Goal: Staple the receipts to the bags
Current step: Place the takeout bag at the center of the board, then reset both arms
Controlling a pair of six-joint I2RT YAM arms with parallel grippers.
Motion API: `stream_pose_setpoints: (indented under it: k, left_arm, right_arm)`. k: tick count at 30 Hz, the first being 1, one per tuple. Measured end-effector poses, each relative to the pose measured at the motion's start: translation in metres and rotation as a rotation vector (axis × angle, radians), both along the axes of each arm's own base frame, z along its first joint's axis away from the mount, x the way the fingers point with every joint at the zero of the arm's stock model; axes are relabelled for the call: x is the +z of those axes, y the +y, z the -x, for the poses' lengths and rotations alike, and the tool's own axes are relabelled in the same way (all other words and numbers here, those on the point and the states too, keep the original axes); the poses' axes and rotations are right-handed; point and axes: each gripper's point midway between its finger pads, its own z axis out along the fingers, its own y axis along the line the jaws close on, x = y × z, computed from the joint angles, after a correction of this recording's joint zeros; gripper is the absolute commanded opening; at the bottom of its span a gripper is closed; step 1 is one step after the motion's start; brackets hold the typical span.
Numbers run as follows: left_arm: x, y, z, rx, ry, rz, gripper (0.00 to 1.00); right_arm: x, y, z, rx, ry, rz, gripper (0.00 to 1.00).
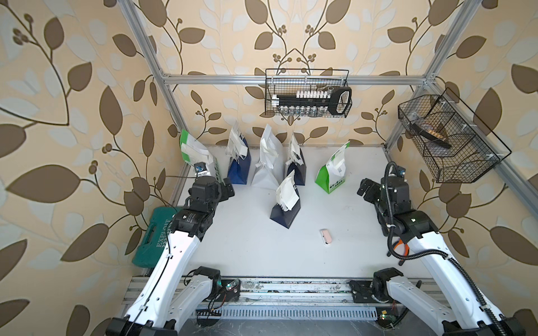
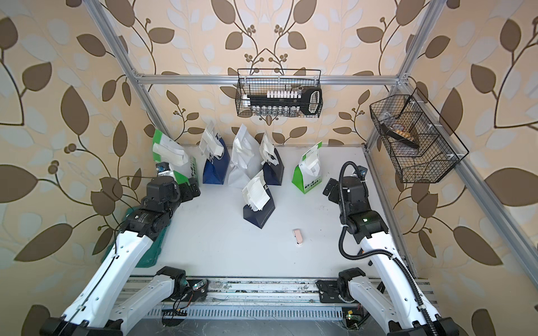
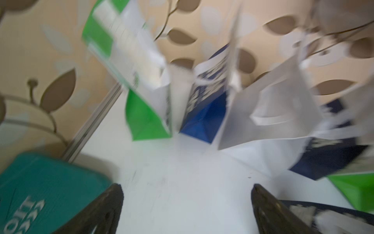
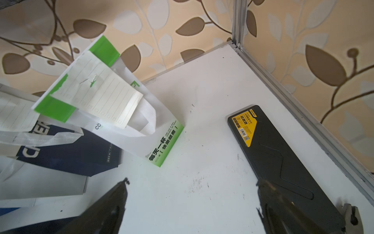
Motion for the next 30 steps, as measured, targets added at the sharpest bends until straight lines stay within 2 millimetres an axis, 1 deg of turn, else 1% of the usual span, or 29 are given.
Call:
stream_pose_setpoints:
  k: [1, 2, 4, 7, 10, 14, 16, 18, 19, 21, 23, 26, 28, 30]
  left_arm:
    - [-0.023, 0.01, 0.005, 0.036, 0.042, 0.001, 0.99]
    - [-0.04, 0.013, 0.009, 0.046, 0.068, 0.001, 0.99]
    - [-0.065, 0.012, 0.011, 0.038, 0.083, -0.004, 0.99]
    - [-0.081, 0.015, 0.002, 0.024, 0.068, -0.051, 0.99]
    - [-0.091, 0.017, -0.018, -0.003, 0.045, -0.117, 0.99]
    - [-0.113, 0.015, -0.042, -0.058, 0.054, -0.188, 0.99]
    - [-0.129, 0.015, -0.05, -0.079, 0.087, -0.215, 0.99]
    - [-0.139, 0.012, -0.054, -0.102, 0.094, -0.222, 0.99]
    - [-0.142, 0.01, -0.053, -0.11, 0.09, -0.216, 0.99]
    - [-0.141, 0.007, -0.051, -0.123, 0.076, -0.199, 0.99]
    - [-0.135, 0.003, -0.055, -0.14, 0.044, -0.188, 0.99]
    - [-0.128, 0.003, -0.064, -0.144, -0.007, -0.172, 0.99]
    - [-0.128, 0.006, -0.069, -0.14, -0.034, -0.159, 0.99]
    - [-0.133, 0.007, -0.071, -0.137, -0.057, -0.151, 0.99]
  right_arm:
    - [-0.004, -0.001, -0.003, -0.006, 0.005, -0.001, 0.99]
    - [-0.008, -0.002, -0.005, -0.01, 0.011, 0.0, 0.99]
    - [-0.019, -0.003, -0.009, -0.014, 0.03, 0.003, 0.99]
    - [-0.03, -0.005, -0.013, -0.022, 0.053, 0.011, 0.99]
    - [-0.035, -0.005, -0.016, -0.027, 0.06, 0.019, 0.99]
    - [-0.033, -0.008, -0.017, -0.038, 0.051, 0.03, 0.99]
    - [-0.032, -0.01, -0.016, -0.046, 0.045, 0.038, 0.99]
    - [-0.031, -0.012, -0.015, -0.052, 0.039, 0.049, 0.99]
    - [-0.031, -0.013, -0.014, -0.057, 0.037, 0.055, 0.99]
    - [-0.031, -0.015, -0.013, -0.063, 0.036, 0.065, 0.99]
    - [-0.03, -0.016, -0.013, -0.065, 0.036, 0.072, 0.99]
    - [-0.03, -0.017, -0.013, -0.064, 0.038, 0.081, 0.99]
    - [-0.03, -0.017, -0.013, -0.062, 0.037, 0.085, 0.99]
    - [-0.03, -0.017, -0.014, -0.057, 0.032, 0.092, 0.99]
